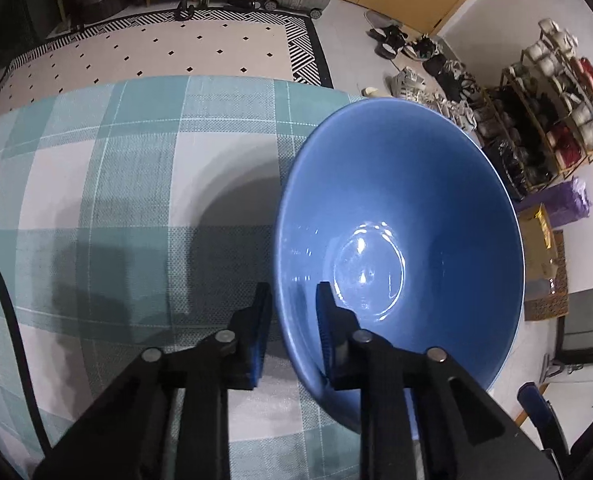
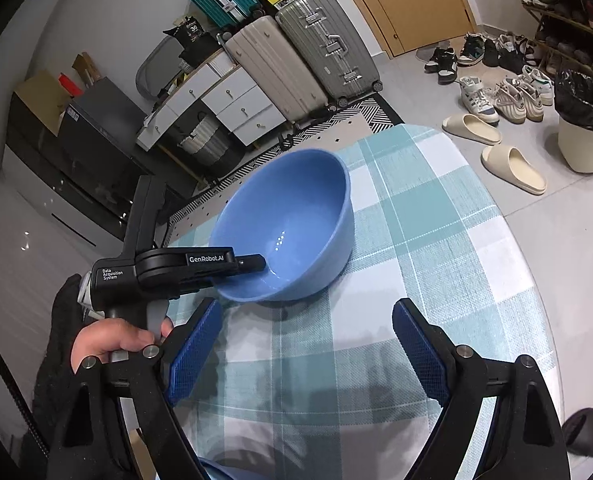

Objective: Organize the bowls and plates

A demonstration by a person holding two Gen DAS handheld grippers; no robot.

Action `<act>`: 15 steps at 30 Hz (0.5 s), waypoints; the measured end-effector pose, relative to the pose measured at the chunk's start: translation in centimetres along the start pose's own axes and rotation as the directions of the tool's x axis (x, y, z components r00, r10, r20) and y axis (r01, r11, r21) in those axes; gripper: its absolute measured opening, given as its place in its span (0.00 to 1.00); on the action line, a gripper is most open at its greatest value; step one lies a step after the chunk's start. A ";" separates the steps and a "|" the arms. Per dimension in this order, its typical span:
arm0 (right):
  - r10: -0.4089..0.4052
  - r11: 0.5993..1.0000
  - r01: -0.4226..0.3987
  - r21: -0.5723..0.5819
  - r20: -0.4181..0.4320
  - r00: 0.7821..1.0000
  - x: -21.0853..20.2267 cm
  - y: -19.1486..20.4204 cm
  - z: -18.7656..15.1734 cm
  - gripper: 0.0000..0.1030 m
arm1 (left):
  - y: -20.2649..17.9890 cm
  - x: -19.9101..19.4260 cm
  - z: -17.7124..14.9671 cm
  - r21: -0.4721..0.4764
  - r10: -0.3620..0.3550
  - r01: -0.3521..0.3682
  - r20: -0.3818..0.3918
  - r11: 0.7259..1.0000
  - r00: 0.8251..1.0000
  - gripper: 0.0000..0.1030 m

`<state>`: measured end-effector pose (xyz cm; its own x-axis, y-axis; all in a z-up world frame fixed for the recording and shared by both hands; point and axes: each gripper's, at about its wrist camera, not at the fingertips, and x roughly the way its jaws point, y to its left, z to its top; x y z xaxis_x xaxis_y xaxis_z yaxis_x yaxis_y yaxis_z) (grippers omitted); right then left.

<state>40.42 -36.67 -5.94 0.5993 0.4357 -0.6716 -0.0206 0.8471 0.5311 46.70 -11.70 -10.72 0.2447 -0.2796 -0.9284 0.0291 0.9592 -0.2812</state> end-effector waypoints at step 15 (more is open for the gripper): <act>-0.012 1.000 0.012 0.000 -0.014 1.000 -0.4 0.4 -0.7 0.86 | -0.4 -0.2 -1.0 0.044 0.056 -0.055 -0.033 0.998 0.998 0.04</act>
<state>39.62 -36.36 -5.82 0.5883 0.4300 -0.6848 -0.0137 0.8520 0.5233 45.70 -12.03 -10.65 0.2138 -0.2264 -0.9503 0.0587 0.9740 -0.2188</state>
